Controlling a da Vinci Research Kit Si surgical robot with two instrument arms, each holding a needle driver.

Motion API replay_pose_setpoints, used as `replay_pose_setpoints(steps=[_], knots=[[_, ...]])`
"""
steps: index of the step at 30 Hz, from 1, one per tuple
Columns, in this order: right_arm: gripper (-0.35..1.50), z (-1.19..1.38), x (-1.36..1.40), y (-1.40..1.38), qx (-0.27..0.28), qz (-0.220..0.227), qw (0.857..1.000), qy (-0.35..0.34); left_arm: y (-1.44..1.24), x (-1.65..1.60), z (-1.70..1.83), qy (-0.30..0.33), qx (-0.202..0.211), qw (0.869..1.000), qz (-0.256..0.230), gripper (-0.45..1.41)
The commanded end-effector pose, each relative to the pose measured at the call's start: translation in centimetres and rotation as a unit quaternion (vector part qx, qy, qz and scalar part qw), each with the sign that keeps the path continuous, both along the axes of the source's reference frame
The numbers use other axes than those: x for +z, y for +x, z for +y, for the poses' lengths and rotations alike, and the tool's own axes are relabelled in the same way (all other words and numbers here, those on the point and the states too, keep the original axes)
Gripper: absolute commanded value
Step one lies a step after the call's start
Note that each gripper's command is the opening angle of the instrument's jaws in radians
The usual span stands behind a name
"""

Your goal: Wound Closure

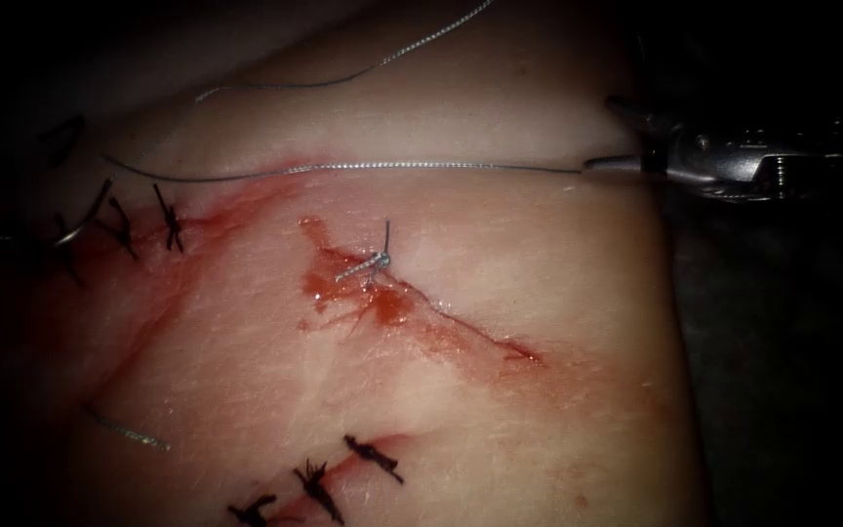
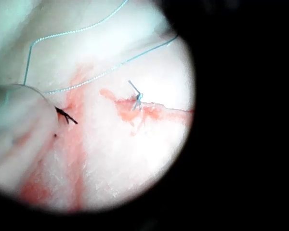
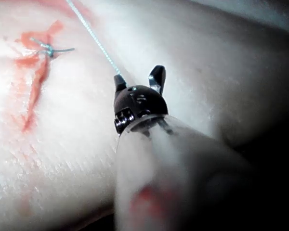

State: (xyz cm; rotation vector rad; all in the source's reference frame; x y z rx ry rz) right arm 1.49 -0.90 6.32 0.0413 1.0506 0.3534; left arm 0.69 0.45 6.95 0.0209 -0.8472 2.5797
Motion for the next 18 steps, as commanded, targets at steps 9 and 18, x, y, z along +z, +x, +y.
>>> replay_pose_setpoints(steps=[9,18], knots=[[1.18,0.02,-0.10,0.14,0.003,0.001,1.000,0.006,-0.17,-0.51,0.22,-0.069,0.002,0.997,0.018,-0.45],[1.16,-0.01,-0.38,0.45,0.086,0.051,0.994,0.039,-0.89,-0.56,0.28,-0.153,-0.040,0.987,0.027,-0.45]])
